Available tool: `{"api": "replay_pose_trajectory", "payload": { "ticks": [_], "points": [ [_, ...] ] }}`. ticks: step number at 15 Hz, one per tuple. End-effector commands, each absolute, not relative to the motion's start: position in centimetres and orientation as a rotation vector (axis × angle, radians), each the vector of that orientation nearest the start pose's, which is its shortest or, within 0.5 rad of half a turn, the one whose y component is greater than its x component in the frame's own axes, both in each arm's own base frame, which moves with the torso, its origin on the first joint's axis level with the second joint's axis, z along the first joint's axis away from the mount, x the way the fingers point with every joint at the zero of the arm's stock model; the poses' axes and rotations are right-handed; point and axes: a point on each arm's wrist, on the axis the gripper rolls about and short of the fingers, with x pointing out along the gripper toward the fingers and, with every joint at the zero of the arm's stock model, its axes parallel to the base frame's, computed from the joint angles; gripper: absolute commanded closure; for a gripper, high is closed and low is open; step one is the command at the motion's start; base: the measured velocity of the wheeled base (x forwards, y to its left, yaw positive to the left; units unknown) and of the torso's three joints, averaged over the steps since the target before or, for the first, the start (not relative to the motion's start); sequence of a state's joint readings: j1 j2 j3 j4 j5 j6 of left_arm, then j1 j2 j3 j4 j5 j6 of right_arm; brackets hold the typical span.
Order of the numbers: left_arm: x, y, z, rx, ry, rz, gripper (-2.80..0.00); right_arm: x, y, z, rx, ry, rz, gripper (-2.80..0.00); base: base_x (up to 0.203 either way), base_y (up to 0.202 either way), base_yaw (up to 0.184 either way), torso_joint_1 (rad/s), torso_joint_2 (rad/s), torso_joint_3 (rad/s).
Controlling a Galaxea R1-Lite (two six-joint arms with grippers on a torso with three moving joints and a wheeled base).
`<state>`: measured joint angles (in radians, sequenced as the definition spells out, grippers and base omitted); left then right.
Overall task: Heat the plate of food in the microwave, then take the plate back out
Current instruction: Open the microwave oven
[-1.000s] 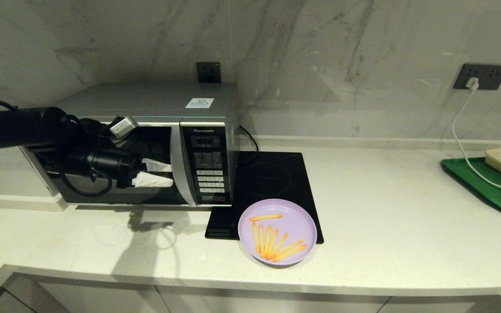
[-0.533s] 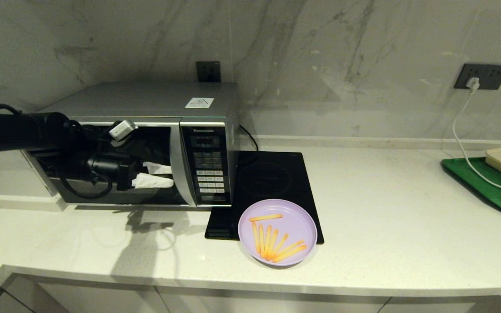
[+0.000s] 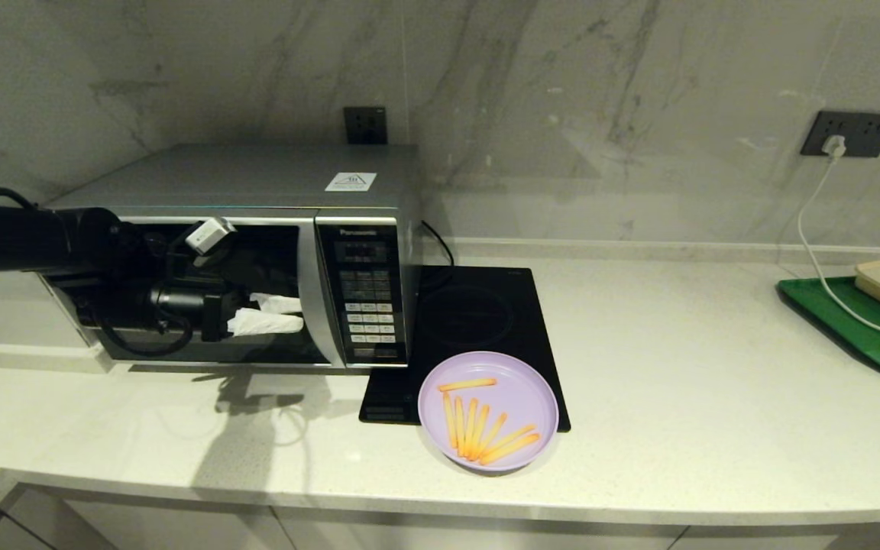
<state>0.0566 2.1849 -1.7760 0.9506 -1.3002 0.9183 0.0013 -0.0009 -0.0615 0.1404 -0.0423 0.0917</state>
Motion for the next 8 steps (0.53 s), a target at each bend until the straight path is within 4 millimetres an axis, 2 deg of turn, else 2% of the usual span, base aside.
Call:
{"api": "replay_pose_trajectory", "payload": {
  "ticks": [1,8],
  "points": [
    [38.03,0.04,15.94,-0.175,0.527,-1.368,-2.8,-2.81,-0.1,7.79,0.09,0.077,-0.045,0.0,0.0,0.0,0.0,0.0,0.0,0.0],
    [38.29,0.12,15.37,-0.179,0.534,-1.367,-2.8,-2.81,-0.1,7.79,0.09,0.078,-0.045,0.0,0.0,0.0,0.0,0.0,0.0,0.0]
  ]
}}
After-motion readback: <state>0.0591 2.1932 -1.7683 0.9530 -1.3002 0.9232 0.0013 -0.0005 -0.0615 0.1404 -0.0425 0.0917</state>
